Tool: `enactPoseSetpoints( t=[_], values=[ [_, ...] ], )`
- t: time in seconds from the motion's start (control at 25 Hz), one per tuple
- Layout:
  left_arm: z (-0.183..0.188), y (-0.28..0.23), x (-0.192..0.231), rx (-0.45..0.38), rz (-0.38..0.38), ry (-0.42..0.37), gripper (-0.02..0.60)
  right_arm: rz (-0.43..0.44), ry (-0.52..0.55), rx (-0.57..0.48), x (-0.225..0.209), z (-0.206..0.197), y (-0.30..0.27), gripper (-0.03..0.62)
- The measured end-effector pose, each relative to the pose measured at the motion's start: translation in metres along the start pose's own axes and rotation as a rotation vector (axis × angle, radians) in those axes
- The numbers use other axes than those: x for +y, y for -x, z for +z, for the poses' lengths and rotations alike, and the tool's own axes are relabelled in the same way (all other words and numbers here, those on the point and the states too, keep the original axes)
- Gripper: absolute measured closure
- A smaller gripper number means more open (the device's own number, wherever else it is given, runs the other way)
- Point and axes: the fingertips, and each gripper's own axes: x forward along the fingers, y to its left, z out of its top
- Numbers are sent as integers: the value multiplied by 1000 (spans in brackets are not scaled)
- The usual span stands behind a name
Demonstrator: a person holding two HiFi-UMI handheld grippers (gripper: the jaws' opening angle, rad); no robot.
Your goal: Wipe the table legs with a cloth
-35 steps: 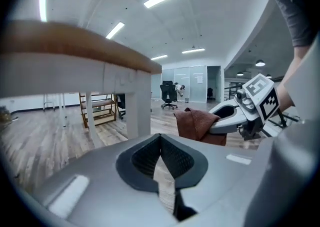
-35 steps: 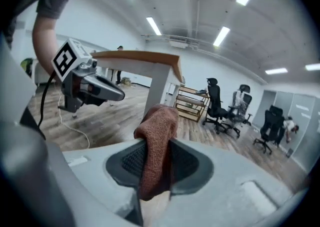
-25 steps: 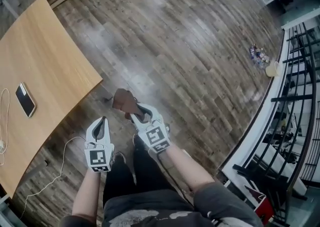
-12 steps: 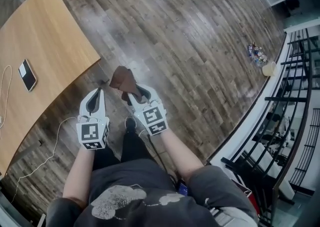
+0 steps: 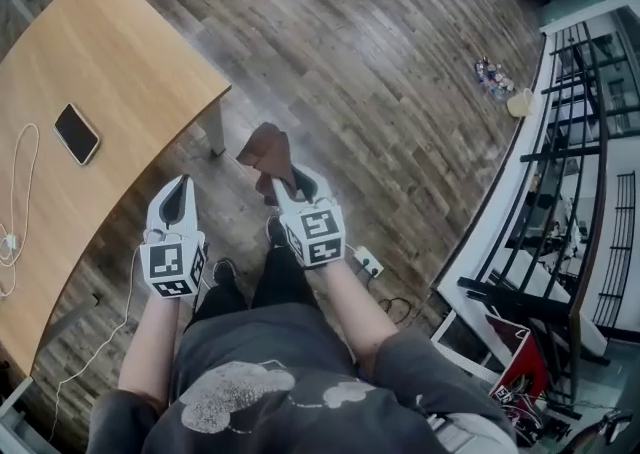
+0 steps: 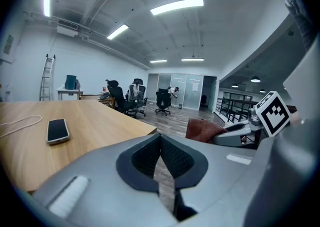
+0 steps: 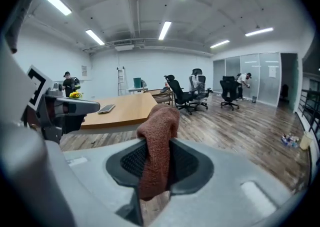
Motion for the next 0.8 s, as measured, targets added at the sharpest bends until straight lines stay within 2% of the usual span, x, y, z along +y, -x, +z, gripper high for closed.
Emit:
enactPoseSetpoints(
  t=[0.2, 0.36, 0.6, 0.8],
  values=[
    [7, 31, 20, -11, -51, -24, 561, -92, -18, -11, 20, 8, 23, 497],
    [3, 42, 27, -4, -60, -30, 561, -157, -96, -23, 13, 6, 46, 497],
    [-15, 62, 6, 20, -65, -21, 561, -172, -109, -10, 8, -14, 73, 497],
    [-30, 79, -20, 25, -75, -53, 561, -157, -57, -10, 12, -31, 92, 497]
  ],
)
